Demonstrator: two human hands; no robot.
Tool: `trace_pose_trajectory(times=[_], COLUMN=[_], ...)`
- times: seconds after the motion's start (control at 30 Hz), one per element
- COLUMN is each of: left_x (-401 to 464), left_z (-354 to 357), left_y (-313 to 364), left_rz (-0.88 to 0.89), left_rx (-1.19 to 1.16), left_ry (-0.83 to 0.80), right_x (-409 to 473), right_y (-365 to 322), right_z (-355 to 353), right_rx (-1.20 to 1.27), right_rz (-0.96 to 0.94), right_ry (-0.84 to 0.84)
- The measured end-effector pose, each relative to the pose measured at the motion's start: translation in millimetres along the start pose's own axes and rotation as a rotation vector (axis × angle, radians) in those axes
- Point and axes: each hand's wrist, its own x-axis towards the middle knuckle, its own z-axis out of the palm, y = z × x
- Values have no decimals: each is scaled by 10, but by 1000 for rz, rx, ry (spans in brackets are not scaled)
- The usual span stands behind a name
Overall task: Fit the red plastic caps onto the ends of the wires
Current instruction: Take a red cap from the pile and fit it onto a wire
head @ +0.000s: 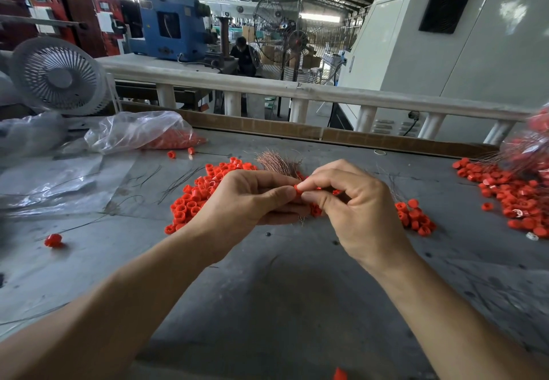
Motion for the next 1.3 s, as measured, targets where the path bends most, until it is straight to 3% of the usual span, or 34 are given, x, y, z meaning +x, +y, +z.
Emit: trace_pose_trajectory(times=[0.57, 1.03, 1.3], left_x=[-26, -1, -5], left_z=[21, 36, 41], left_y=[32, 17, 22], left_rz=[-26, -80, -112], left_rx=[35, -97, -177], left_ry=[4, 120, 97], right_x=[-8, -31, -50], right_y=[20, -111, -158], right_z=[-31, 179, 190], right_rx=[-2, -404, -521], right_rz=[77, -74, -85], right_ry=[-42, 108, 94])
